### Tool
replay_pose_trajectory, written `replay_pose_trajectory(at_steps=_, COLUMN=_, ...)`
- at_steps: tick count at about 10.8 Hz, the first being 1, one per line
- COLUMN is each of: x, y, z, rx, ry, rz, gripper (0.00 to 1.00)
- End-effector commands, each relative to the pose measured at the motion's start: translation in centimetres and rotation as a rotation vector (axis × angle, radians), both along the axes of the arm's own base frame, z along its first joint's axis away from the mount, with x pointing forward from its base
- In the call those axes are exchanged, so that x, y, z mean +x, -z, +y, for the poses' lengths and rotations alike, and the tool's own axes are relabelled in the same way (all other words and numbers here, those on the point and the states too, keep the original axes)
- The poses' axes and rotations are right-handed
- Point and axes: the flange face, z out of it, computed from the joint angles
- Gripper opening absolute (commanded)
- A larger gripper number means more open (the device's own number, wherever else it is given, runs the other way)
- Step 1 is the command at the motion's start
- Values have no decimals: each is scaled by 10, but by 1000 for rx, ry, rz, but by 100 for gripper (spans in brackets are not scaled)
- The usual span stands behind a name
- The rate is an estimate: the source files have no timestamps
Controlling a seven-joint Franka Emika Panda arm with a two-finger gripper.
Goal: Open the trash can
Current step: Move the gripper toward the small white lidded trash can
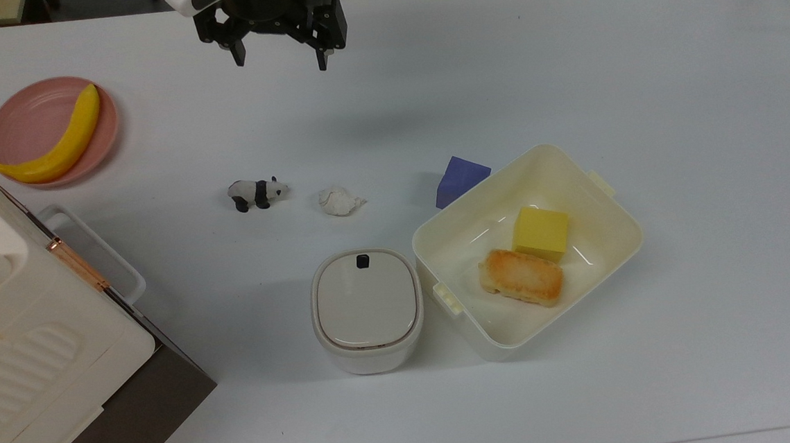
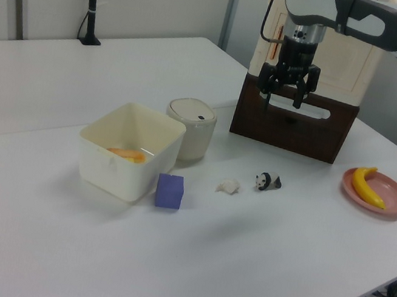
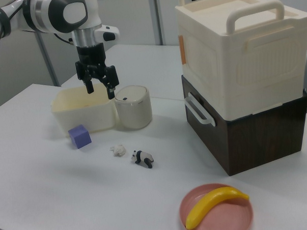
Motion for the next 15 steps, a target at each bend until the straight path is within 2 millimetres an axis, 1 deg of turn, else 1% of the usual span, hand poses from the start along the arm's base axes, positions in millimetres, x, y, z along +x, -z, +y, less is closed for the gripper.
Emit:
replay_pose_trajectory(at_steps=1, x=-7, y=-1, z=7, rx=-4, ry=-3, rz=-3, gripper=100)
replay_pose_trajectory(at_steps=4, x=-2, y=9, z=9, rx=-5, ry=-5, rz=8, gripper=100)
replay_pose_trajectory(at_steps=5, x=-2, y=8, z=10, rx=0, ry=-6, rz=5, gripper=97)
replay_pose_trajectory(at_steps=6, x=-2, y=8, z=9, rx=3, ry=-5, rz=5, gripper=88)
replay_pose_trajectory(at_steps=7, x=-2, y=8, z=9, rx=3, ry=-9, rz=5, gripper=75)
replay_pose_trajectory(at_steps=8, x=-2, y=8, z=10, rx=5, ry=-16, rz=3, gripper=55)
replay_pose_trajectory(at_steps=10, x=-1, y=8, z=8, rx=12, ry=-48, rz=0, gripper=20)
replay_pose_trajectory(at_steps=11, x=-1, y=9, z=7, rx=14, ry=-51, rz=0, gripper=1)
replay_pose_trajectory(at_steps=13, x=4, y=7, z=8, rx=31, ry=-61, rz=-37, gripper=0)
replay_pose_trajectory(at_steps=15, x=21, y=18, z=11, rx=49, ry=-64, rz=-94, gripper=0)
